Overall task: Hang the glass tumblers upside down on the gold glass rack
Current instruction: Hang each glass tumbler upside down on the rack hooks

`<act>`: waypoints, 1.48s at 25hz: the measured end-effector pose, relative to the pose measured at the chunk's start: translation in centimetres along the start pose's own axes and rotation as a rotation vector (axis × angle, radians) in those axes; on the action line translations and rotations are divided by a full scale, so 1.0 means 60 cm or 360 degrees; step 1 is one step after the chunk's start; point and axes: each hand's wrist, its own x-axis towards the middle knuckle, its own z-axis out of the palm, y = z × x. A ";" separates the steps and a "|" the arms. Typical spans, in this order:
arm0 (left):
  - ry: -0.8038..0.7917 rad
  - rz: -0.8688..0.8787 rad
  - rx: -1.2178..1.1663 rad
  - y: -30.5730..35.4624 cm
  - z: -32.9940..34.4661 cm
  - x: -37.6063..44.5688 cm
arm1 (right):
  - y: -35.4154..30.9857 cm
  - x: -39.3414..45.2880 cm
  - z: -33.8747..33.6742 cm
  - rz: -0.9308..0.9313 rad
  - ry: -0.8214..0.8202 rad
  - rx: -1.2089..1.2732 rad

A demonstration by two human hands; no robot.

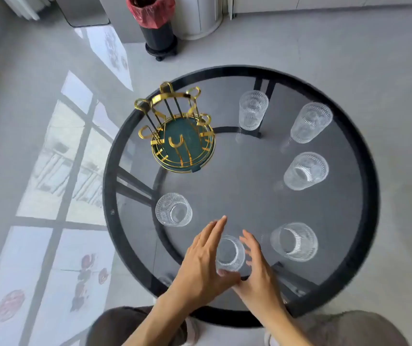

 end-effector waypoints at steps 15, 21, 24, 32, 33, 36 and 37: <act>0.0687 0.0298 -0.0757 -0.170 0.177 -0.038 | 0.142 0.025 0.121 -0.0598 0.0491 -0.0171; 0.0708 0.0252 -0.0860 -0.149 0.188 -0.050 | 0.138 0.009 0.109 -0.0612 0.0385 -0.0103; 0.0784 0.0313 -0.1009 -0.138 0.189 -0.058 | 0.133 0.003 0.103 -0.0658 0.0266 0.0176; 0.0686 0.0533 -0.1367 -0.045 0.088 -0.019 | 0.054 0.050 0.074 -0.0682 -0.0384 0.1776; 0.0597 0.0562 -0.1322 -0.036 0.062 -0.012 | 0.033 0.057 0.069 -0.0676 -0.0317 0.1799; 0.0453 0.0428 -0.1069 -0.037 -0.044 0.022 | -0.038 0.084 0.020 -0.0562 0.0040 0.1859; 0.0558 0.0347 -0.0980 -0.043 -0.086 0.039 | -0.061 0.097 -0.005 -0.0533 0.0187 0.1805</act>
